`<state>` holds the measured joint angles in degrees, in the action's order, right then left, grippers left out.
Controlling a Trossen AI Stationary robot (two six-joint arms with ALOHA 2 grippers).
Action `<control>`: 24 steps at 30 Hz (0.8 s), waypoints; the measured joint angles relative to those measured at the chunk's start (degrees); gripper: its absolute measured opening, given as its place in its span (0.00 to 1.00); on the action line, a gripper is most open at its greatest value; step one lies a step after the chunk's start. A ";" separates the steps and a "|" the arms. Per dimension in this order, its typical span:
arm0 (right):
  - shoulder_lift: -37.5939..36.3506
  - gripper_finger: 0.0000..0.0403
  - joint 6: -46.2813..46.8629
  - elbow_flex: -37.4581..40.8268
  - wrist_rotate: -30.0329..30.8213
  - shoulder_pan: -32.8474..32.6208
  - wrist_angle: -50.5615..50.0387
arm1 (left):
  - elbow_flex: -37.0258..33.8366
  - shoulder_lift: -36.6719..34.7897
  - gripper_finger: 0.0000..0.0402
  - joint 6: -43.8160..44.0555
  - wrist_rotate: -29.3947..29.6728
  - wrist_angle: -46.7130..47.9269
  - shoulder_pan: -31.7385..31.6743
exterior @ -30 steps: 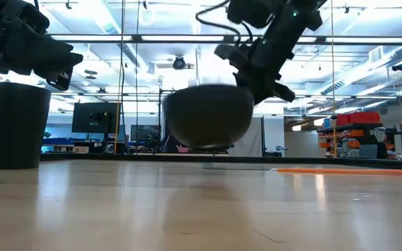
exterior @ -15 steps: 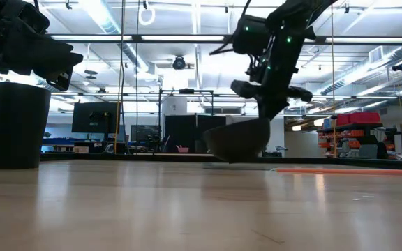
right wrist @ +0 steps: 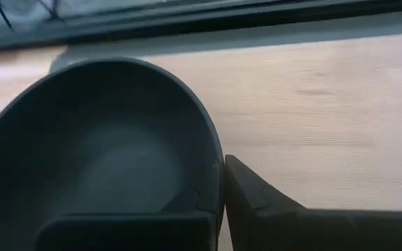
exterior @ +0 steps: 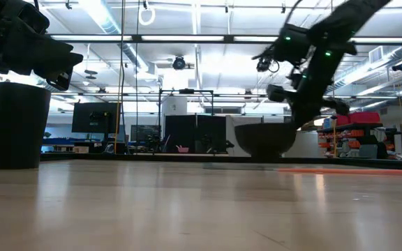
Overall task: Pick & Place Utensil
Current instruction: Put the black bowl on the brown mat
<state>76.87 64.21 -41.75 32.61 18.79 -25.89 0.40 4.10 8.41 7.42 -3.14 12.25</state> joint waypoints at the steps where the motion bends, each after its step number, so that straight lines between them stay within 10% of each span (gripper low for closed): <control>1: -1.21 0.02 0.05 1.50 0.03 0.67 1.93 | 0.01 0.00 0.29 0.00 0.00 0.00 -0.01; 24: -2.66 0.02 -3.76 5.52 -1.41 8.67 1.31 | 0.01 0.00 0.29 0.01 -0.04 0.00 0.00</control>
<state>74.22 60.45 -36.23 31.20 27.46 -24.58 0.41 4.10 8.42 7.38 -3.14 12.25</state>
